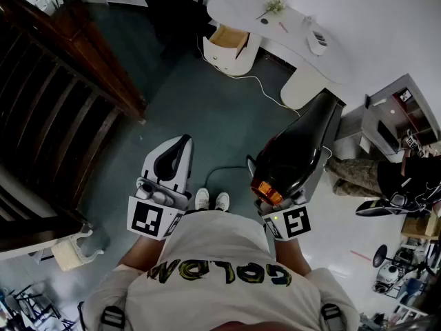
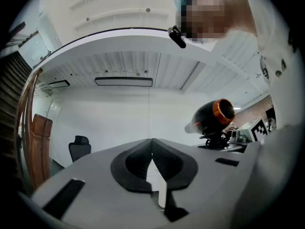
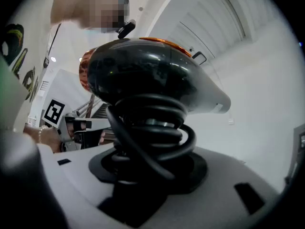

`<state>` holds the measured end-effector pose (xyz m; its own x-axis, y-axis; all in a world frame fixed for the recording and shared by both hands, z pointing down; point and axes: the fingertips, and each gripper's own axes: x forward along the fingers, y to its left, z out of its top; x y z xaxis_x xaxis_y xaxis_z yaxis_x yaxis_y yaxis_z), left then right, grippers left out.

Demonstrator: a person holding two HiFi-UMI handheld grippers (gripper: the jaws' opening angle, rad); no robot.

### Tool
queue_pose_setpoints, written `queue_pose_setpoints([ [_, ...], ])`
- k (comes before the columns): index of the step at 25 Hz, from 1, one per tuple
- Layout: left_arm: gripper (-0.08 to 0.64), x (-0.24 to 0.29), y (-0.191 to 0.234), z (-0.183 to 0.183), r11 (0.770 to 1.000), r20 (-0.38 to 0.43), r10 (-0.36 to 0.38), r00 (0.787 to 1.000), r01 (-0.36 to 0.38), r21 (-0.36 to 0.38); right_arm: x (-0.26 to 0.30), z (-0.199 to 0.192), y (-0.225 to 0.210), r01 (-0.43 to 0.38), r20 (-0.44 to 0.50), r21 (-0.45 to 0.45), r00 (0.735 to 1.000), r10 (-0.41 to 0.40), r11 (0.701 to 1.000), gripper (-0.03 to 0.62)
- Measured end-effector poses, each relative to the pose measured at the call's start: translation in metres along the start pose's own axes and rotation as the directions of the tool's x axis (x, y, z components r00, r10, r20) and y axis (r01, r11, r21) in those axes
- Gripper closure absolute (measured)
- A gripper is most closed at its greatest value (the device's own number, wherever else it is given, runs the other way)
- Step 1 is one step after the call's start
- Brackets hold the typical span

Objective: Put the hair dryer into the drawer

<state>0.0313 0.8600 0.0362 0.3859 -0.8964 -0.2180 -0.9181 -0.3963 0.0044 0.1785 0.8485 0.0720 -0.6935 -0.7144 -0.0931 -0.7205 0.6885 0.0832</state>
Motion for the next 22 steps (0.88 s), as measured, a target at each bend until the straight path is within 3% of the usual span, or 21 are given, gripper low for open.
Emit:
queue_pose_setpoints([
  [15, 0.549, 0.033, -0.019, -0.022, 1.000, -0.049, 0.019, 0.999, -0.020, -0.016, -0.002, -0.008, -0.046, -0.024, -0.003, 0.028, 1.000, 0.025, 0.999, 0.354],
  [22, 0.549, 0.072, 0.011, -0.030, 1.000, -0.045, 0.002, 0.999, -0.002, -0.006, 0.043, -0.016, -0.068, -0.021, -0.008, 0.034, 1.000, 0.021, 0.999, 0.354],
])
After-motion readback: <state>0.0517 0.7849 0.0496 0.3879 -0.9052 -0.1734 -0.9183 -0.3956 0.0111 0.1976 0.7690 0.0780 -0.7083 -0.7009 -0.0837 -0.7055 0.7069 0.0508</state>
